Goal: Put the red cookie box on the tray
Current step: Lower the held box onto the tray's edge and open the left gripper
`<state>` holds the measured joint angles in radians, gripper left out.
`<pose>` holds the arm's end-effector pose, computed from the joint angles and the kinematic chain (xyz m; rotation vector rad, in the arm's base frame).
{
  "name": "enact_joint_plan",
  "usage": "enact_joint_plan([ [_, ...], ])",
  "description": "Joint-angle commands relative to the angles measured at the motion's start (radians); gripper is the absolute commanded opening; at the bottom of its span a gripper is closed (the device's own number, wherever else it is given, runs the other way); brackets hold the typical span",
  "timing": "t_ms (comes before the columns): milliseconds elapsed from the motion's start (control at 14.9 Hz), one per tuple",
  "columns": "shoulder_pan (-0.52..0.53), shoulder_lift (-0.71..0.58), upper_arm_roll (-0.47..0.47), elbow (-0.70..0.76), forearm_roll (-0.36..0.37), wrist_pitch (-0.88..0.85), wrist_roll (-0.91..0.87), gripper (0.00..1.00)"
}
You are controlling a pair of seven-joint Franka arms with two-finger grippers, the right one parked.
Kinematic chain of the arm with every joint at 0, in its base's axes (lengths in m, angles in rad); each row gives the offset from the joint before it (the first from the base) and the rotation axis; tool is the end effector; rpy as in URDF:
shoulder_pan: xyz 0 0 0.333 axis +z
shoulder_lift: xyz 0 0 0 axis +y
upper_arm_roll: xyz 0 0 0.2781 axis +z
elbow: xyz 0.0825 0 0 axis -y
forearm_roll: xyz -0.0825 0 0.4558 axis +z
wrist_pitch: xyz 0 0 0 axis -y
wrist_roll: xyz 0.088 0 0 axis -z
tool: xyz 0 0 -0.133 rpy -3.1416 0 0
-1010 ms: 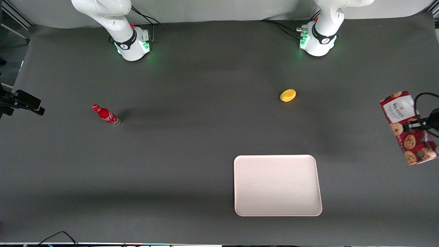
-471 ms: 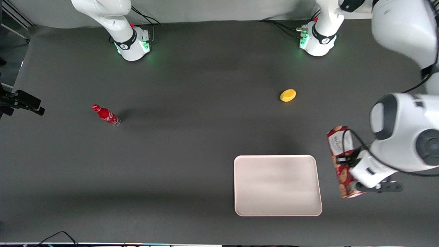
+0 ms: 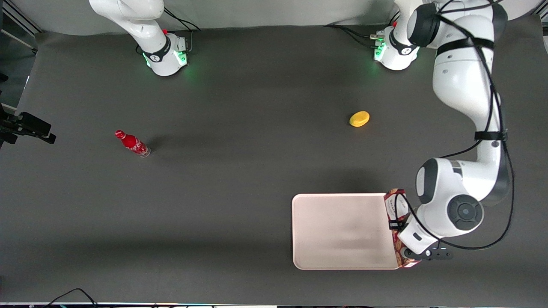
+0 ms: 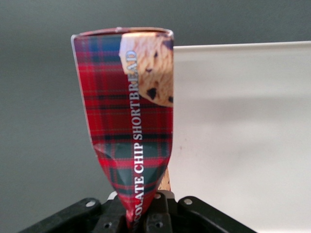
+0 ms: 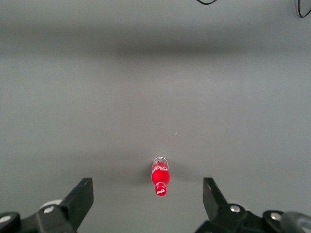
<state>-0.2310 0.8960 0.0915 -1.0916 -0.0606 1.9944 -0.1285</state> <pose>0.7967 -0.1356 0.2026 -3.1270 0.0327 -0.0188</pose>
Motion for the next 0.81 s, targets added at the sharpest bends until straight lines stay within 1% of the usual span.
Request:
enact_joint_plan([
  [0, -0.013, 0.060, 0.002, 0.049, -0.022, 0.030, -0.037, 0.00],
  [202, -0.021, 0.072, 0.002, 0.021, -0.022, 0.053, -0.074, 0.00],
  [269, -0.022, 0.072, 0.002, 0.009, -0.025, 0.069, -0.075, 0.04],
  [337, -0.021, 0.072, 0.002, 0.004, -0.027, 0.070, -0.074, 0.14],
  [404, -0.021, 0.072, 0.002, -0.001, -0.027, 0.070, -0.075, 0.29],
  [471, -0.019, 0.072, 0.002, -0.002, -0.027, 0.070, -0.075, 0.57],
  [538, -0.016, 0.067, 0.002, -0.014, -0.027, 0.079, -0.072, 0.97],
  [606, -0.013, 0.048, -0.001, -0.048, -0.027, 0.108, -0.066, 1.00],
  [740, 0.007, -0.027, -0.047, -0.150, -0.025, 0.180, -0.066, 1.00],
])
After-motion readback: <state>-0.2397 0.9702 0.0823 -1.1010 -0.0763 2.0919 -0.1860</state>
